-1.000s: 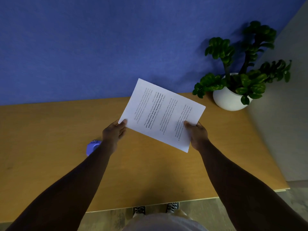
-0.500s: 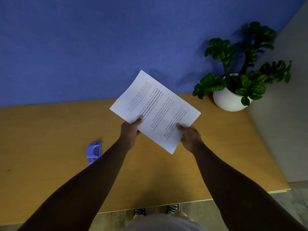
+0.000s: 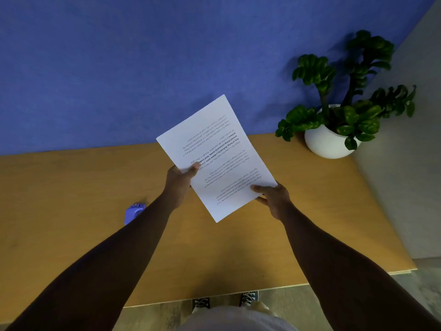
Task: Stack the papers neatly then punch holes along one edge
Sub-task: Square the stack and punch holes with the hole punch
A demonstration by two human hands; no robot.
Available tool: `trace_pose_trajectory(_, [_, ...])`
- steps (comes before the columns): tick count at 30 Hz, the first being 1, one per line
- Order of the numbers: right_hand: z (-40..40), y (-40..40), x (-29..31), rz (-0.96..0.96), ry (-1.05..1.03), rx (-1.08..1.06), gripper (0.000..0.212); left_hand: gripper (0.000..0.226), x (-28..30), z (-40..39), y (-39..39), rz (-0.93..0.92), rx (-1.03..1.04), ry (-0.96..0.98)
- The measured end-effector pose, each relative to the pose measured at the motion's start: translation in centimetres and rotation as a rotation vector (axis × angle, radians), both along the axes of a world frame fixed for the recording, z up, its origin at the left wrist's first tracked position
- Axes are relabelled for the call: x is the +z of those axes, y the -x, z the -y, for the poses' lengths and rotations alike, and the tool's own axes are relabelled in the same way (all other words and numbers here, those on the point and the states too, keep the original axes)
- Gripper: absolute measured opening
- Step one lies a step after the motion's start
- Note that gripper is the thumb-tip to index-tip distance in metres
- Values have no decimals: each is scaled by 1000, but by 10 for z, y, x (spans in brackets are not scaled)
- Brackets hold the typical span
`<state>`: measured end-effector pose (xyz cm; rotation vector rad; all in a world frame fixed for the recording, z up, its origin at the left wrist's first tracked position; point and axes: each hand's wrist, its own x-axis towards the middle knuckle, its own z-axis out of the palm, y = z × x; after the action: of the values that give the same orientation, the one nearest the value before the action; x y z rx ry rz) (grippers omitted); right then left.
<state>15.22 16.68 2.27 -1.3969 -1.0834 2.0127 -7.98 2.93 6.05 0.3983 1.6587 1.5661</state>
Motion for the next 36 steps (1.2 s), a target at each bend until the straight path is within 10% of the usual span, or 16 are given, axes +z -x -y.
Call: trace_pose_trajectory(36, [6, 11, 11, 294, -473, 234, 29, 26, -7, 15, -23, -221, -152, -76])
